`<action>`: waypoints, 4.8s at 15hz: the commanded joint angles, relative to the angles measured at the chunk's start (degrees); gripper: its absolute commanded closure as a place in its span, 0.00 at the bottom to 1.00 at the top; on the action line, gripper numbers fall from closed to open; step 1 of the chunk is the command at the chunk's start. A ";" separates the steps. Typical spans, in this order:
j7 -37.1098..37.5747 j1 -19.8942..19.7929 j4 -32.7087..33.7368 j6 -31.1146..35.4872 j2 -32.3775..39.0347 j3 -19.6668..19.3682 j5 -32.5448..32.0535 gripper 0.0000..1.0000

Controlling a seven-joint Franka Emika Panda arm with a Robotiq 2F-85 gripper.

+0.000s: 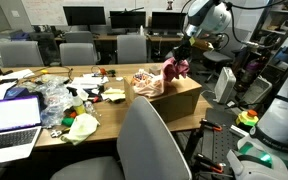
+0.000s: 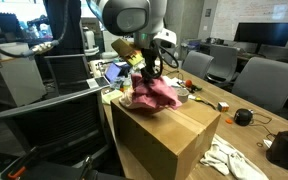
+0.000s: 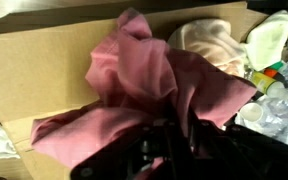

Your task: Put the two objects on the headrest of the grey chair

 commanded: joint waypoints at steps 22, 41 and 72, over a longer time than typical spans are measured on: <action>-16.86 15.91 -4.29 -26.51 -20.78 8.07 -16.59 0.97; -15.52 26.15 -3.65 -28.69 -21.74 18.63 -21.31 0.97; -17.23 29.90 4.95 -31.42 -14.87 20.85 -21.66 0.97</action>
